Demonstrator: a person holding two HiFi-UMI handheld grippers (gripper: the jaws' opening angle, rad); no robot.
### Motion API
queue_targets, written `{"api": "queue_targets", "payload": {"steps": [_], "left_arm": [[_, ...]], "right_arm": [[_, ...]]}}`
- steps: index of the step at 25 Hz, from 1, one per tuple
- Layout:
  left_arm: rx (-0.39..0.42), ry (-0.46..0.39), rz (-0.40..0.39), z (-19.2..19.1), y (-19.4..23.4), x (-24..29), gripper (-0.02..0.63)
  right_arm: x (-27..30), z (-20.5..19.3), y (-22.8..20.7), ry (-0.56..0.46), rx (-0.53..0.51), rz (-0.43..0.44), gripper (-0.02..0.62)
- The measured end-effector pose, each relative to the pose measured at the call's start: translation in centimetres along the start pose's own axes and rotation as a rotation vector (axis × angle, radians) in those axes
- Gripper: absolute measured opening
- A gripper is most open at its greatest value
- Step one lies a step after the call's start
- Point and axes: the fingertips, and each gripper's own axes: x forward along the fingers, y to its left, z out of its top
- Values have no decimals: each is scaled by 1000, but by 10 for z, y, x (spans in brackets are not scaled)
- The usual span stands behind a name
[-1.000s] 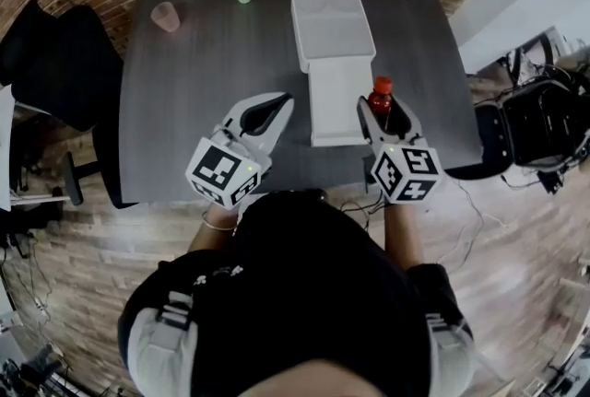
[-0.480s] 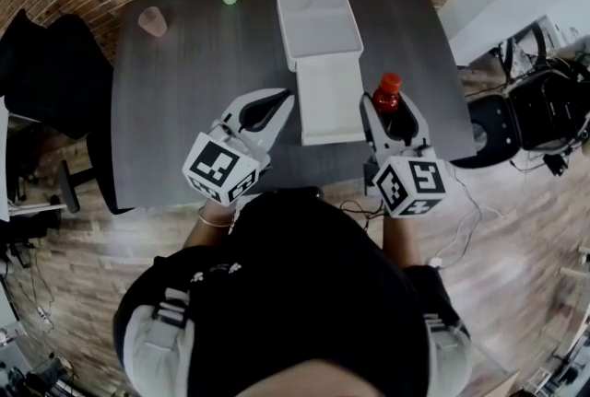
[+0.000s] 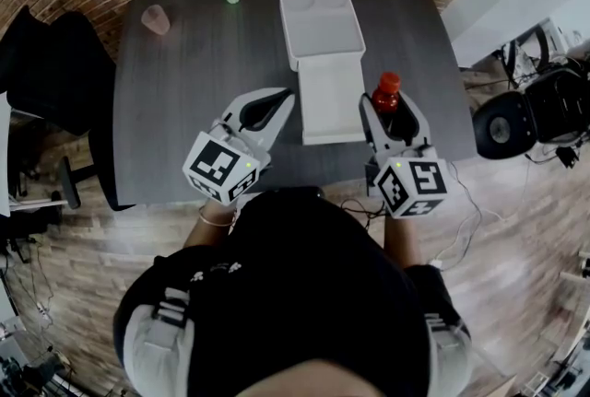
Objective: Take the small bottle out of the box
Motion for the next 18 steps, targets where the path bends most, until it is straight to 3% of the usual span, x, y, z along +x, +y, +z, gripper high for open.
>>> {"api": "queue_targets", "payload": {"steps": [18], "left_arm": [[-3, 2, 19, -2, 2, -16, 2]], "right_arm": [[-3, -5, 11, 5, -3, 9, 221]]}}
